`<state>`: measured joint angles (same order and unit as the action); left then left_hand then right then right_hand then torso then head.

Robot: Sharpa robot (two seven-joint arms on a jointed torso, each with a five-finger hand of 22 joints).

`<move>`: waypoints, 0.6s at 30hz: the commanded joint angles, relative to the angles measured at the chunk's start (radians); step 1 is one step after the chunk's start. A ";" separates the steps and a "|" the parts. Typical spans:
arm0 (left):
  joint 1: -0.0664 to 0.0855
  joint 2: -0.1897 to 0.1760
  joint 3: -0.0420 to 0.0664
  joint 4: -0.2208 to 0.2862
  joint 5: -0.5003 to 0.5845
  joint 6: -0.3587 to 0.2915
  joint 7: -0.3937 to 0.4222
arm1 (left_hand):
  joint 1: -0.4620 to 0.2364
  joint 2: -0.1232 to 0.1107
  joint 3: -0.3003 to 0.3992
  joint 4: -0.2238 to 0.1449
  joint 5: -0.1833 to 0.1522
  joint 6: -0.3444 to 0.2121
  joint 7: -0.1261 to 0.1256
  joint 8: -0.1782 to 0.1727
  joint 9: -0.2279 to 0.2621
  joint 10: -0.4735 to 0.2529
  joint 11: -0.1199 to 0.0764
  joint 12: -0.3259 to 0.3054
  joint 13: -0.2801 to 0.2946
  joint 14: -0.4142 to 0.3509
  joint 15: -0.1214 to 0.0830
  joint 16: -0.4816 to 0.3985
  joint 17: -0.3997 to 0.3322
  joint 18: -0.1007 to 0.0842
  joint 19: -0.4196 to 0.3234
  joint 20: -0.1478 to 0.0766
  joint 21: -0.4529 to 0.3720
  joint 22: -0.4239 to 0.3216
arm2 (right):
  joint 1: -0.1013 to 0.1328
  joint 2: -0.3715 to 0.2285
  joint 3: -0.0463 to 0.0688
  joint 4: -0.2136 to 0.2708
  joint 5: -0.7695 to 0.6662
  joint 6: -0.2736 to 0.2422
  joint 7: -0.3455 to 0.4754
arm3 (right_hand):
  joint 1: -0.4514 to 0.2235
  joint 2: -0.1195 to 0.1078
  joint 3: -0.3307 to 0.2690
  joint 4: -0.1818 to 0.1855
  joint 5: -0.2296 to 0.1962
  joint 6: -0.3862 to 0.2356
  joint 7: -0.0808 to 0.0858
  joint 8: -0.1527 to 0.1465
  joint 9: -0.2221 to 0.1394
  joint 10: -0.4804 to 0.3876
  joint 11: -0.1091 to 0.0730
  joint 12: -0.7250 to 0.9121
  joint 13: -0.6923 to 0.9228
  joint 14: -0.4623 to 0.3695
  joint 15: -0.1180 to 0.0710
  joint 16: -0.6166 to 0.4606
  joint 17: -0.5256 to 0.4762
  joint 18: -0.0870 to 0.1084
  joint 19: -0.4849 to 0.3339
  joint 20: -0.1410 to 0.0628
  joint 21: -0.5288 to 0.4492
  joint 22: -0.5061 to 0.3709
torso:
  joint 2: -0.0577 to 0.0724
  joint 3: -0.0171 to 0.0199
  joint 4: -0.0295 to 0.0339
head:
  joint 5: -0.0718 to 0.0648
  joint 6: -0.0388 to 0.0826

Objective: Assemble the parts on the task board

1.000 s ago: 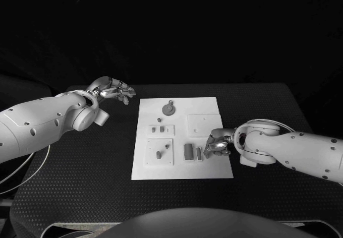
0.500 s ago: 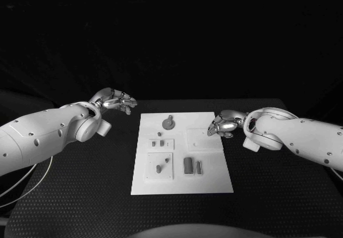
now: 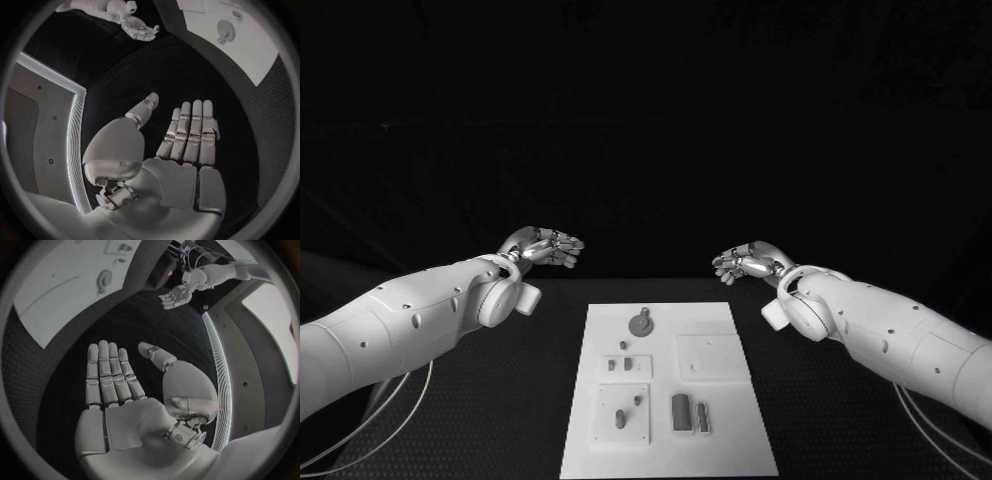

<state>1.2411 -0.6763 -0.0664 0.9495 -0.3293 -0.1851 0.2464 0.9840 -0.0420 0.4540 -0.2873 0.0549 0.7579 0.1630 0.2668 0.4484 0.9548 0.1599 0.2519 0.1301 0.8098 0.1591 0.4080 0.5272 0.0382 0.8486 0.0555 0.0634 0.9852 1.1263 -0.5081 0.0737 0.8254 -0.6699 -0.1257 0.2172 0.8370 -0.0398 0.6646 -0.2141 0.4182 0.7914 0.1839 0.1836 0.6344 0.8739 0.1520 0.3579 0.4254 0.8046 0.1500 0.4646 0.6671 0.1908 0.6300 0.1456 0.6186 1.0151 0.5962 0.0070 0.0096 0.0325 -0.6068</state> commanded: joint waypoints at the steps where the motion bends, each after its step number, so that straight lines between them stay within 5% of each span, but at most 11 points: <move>1: 0.002 0.020 0.001 -0.024 0.075 0.018 0.041 | -0.013 -0.005 -0.009 0.000 -0.005 -0.010 -0.007 0.000 0.002 -0.029 -0.002 -0.033 -0.018 -0.035 0.017 -0.034 -0.019 0.020 -0.040 0.017 -0.003 -0.022 | -0.013 0.011 0.025 -0.018 0.122 0.010 0.103 | -0.003 0.017 -0.022 0.004 0.002 -0.024 0.000 -0.005 -0.018 0.006 0.010 -0.065 -0.074 -0.027 0.018 -0.065 -0.039 -0.018 -0.038 0.020 -0.055 -0.038 | -0.030 0.0039 -0.0015 | 0.014 0.018; 3: 0.003 0.026 0.001 -0.029 0.076 0.019 0.043 | -0.019 -0.007 -0.013 0.000 -0.006 -0.014 -0.011 0.000 0.004 -0.054 -0.002 -0.055 -0.029 -0.050 0.025 -0.049 -0.028 0.022 -0.058 0.025 -0.003 -0.034 | -0.015 0.014 0.045 -0.022 0.141 0.011 0.112 | -0.012 0.024 -0.041 0.003 0.002 -0.036 -0.004 -0.004 -0.030 0.008 0.009 -0.101 -0.117 -0.044 0.020 -0.100 -0.063 -0.028 -0.087 0.037 -0.101 -0.065 | -0.037 0.0062 -0.0005 | 0.019 0.023; 6: 0.003 0.031 0.001 -0.031 0.083 0.017 0.047 | -0.025 -0.007 -0.018 -0.001 -0.006 -0.022 -0.016 0.001 0.007 -0.070 -0.006 -0.079 -0.042 -0.060 0.030 -0.063 -0.039 0.025 -0.075 0.032 -0.001 -0.054 | -0.017 0.014 0.059 -0.021 0.175 0.013 0.121 | -0.030 0.035 -0.078 0.000 0.002 -0.056 -0.005 -0.005 -0.043 -0.002 0.012 -0.141 -0.161 -0.074 0.027 -0.138 -0.092 -0.044 -0.153 0.052 -0.149 -0.085 | -0.048 0.0092 0.0006 | 0.022 0.025; 14: 0.001 0.039 0.001 -0.038 0.090 0.054 0.052 | -0.028 0.000 -0.022 0.000 -0.005 -0.019 -0.014 0.010 0.014 -0.066 -0.009 -0.098 -0.052 -0.064 0.031 -0.074 -0.049 0.029 -0.077 0.036 0.002 -0.077 | -0.017 0.000 0.065 0.009 0.188 0.010 0.126 | -0.029 0.041 -0.108 0.001 0.003 -0.070 -0.002 0.006 -0.065 0.018 0.015 -0.181 -0.222 -0.082 0.031 -0.166 -0.131 -0.052 -0.201 0.065 -0.180 -0.092 | -0.059 0.0176 -0.0019 | 0.024 0.018; 15: 0.001 0.035 0.000 -0.040 0.066 0.014 0.028 | -0.984 0.042 -0.454 0.287 -0.055 -0.758 -0.163 -0.267 -0.448 -0.955 -0.160 -0.252 -0.130 -0.810 -0.159 -0.408 -0.527 -0.038 -0.849 -0.055 -0.063 -0.985 | -0.017 0.001 0.064 0.005 0.152 0.002 0.092 | -0.837 0.040 -0.665 0.214 -0.418 -0.791 -0.184 -0.184 -0.634 -0.874 -0.152 -0.358 -0.425 -0.805 -0.150 -0.465 -0.667 -0.191 -0.630 -0.146 -0.619 -1.015 | -0.052 0.0131 -0.0006 | 0.024 0.021; 18: -0.002 0.033 0.002 -0.029 0.071 0.003 0.032 | -0.984 0.042 -0.454 0.287 -0.055 -0.758 -0.163 -0.267 -0.448 -0.955 -0.160 -0.252 -0.130 -0.810 -0.159 -0.408 -0.527 -0.038 -0.849 -0.055 -0.063 -0.985 | -0.018 -0.003 0.062 0.017 0.160 -0.009 0.096 | -0.837 0.040 -0.665 0.214 -0.418 -0.791 -0.184 -0.184 -0.634 -0.874 -0.152 -0.358 -0.425 -0.805 -0.150 -0.465 -0.667 -0.191 -0.630 -0.146 -0.619 -1.015 | -0.052 0.0110 -0.0015 | 0.018 0.020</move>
<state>1.2414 -0.6433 -0.0659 0.9141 -0.2628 -0.1712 0.2733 0.5657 -0.0258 0.2573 -0.1712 0.0296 0.4394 0.0883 0.1645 0.2750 0.5285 0.0900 0.0915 0.0465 0.4427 0.1137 0.1981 0.2841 0.0521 0.4589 0.0539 0.0394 0.5410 1.1097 -0.5097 0.1361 0.8356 -0.5155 -0.1262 0.3097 0.4818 -0.0004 0.3312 -0.1265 0.2508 0.4299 0.1095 0.1127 0.3388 0.5304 0.0995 0.1057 0.1213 0.4304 0.1092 0.1775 0.3192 0.0834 0.2555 0.1264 0.2613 0.5493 0.5433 0.0208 0.0086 0.0556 -0.5862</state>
